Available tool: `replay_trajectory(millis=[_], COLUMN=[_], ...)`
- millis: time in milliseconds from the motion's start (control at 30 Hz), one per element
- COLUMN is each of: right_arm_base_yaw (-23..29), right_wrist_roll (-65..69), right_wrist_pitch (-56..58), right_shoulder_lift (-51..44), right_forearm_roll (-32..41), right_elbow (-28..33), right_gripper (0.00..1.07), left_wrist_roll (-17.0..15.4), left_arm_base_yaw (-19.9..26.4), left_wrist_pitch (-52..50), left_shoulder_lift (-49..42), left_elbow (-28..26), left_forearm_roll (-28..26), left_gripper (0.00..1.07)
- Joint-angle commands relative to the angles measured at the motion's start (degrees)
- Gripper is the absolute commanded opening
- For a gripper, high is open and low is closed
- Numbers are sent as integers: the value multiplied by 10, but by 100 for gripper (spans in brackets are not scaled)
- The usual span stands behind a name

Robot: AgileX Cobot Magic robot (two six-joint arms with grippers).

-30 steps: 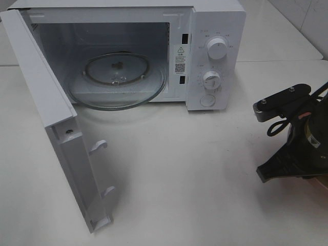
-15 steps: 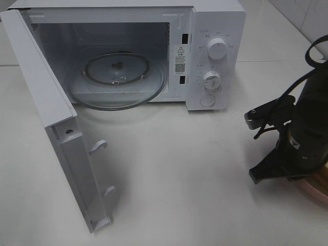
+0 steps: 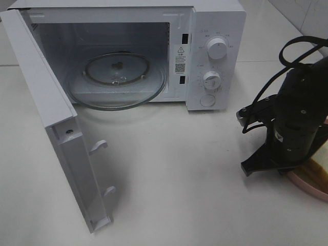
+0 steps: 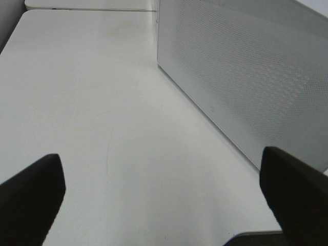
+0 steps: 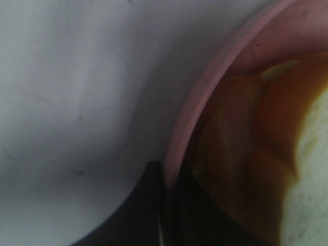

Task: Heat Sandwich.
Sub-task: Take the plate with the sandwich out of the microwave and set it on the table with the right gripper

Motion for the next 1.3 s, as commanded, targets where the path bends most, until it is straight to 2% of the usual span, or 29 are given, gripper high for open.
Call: replay_trajectory(millis=[33,200,467,533,633,700,733,833,900,967,1300], right_arm_base_yaw=[-2,-2,-2,-2,-2,-2,-2,-2,-2,-2,-2], right_wrist_roll=[4,4,-1,-5,-5,-15,-15,-59,-69,-107,-223], right_wrist_pitch=[11,13,26,25,25,25,25,26,25,23,42], right_shoulder_lift=[10,8,3,-12,-24,-40,-40,-54,-60,-74,-179], right_forearm_roll=[-16,-4,6,10,10,12,12,44,53,82,172], right_elbow=[-10,-10,-10,-10,-10,-10,-10,-10,-10,-10,-10], right_gripper=[0,3,19,28,35,45,45,62,65,74,76], left_wrist_roll=[-2,-2,-2,-2,-2,-2,-2,-2,-2,-2,-2], left_arm_base_yaw=[1,1,1,1,1,1,1,1,1,1,1], left_wrist_pitch=[-3,-3,-3,-3,-3,-3,-3,-3,-3,-3,-3], left_shoulder_lift=[-5,-5,-5,-5,-5,-5,-5,-5,-5,-5,-5], left_elbow=[2,2,2,2,2,2,2,2,2,2,2], left_forearm_roll=[-1,-1,-1,-1,-1,-1,-1,-1,-1,-1,-1], left_gripper=[98,98,98,98,98,98,98,98,98,98,98])
